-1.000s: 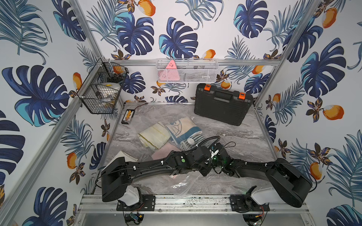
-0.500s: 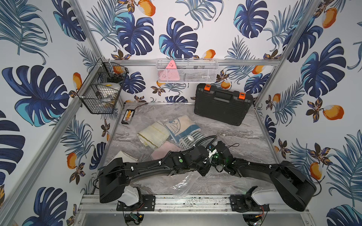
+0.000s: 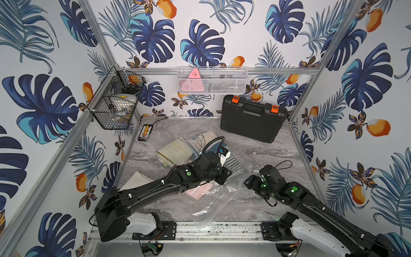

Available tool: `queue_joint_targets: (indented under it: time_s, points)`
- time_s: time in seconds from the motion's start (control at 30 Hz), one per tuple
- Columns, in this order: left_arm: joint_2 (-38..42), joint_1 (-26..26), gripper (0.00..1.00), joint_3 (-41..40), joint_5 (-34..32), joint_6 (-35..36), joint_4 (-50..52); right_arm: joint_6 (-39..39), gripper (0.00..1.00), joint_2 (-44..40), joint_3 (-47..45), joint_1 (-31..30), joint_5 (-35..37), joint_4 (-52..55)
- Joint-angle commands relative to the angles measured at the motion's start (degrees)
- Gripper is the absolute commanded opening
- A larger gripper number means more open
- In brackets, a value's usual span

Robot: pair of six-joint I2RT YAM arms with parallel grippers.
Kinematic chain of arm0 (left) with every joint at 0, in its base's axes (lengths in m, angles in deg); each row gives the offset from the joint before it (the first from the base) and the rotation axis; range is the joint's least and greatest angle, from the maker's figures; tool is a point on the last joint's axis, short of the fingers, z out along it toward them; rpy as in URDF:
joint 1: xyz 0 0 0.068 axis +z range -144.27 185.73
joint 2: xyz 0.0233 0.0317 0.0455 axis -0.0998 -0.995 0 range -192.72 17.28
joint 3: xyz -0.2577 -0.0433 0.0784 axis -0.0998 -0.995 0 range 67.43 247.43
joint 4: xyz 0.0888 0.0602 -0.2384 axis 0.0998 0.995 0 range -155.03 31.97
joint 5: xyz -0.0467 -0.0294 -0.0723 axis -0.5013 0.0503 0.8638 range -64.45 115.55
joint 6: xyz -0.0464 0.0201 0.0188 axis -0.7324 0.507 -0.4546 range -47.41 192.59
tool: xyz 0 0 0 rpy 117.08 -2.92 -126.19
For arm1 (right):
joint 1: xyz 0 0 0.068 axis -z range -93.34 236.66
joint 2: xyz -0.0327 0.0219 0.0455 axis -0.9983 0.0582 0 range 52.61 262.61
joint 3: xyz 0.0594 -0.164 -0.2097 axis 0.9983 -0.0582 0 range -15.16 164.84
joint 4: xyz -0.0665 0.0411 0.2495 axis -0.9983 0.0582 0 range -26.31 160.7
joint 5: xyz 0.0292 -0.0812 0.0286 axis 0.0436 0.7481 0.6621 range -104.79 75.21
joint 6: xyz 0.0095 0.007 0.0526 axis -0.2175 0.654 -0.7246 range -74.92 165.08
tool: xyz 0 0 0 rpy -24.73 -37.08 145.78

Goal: Place the folded towel into the vacuum bag
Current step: Place the towel in the vacuum bag, then adjust the vacuum bag at the center of the board.

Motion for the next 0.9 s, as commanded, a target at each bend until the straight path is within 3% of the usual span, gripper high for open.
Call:
queue_joint_targets:
  time_s: [0.0,0.1,0.2,0.5,0.63,0.87]
  points:
    - [-2.6,0.2,0.34,-0.5,-2.2,-0.1,-2.5,5.9,0.77,0.7,7.7,0.4,7.6,18.2]
    - [-4.7,0.3,0.34,-2.8,-5.7,-1.5,-4.4,10.2,0.77,2.6,17.0,0.6,12.5,22.6]
    - [-7.0,0.8,0.36,-5.9,-7.0,-3.7,-8.5,15.8,0.77,8.2,23.5,0.7,12.0,20.3]
    - [-12.8,0.9,0.37,-11.8,-7.8,-7.5,-13.7,23.5,0.70,37.5,34.0,0.8,-2.7,0.3]
    - [-10.5,1.0,0.37,-16.7,-8.7,-9.5,-13.0,23.7,0.65,45.9,32.1,0.9,-6.2,-6.0]
    - [-4.0,1.0,0.37,-24.1,-10.3,-13.2,-10.2,22.8,0.60,51.5,18.4,2.2,-7.8,-14.2]
